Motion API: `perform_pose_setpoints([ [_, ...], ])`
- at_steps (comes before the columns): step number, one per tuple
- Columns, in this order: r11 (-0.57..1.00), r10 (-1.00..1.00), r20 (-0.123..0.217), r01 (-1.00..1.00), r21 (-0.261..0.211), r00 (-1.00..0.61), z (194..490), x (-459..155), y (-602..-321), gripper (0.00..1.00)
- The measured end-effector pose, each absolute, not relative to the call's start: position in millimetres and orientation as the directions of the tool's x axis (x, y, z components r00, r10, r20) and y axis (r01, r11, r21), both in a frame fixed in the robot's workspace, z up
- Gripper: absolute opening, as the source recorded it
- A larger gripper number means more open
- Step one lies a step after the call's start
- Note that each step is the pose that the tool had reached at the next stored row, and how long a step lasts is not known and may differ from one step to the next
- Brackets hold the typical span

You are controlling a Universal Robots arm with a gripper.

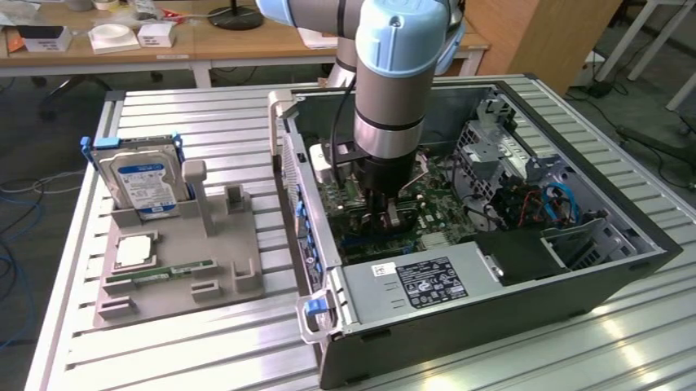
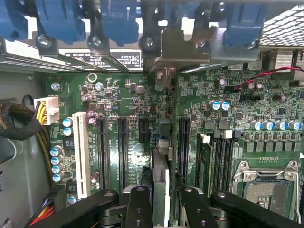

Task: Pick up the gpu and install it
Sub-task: 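Insert the gpu into the slot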

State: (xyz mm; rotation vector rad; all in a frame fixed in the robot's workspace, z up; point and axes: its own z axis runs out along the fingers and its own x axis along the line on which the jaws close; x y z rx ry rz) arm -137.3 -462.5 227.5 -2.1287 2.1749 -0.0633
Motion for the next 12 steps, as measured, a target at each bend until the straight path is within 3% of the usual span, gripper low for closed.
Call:
perform_pose_setpoints([
  [12,0.023,-0.999,-0.041,-0.995,-0.098,-0.019,227.5,-137.3,-462.5,0.27],
])
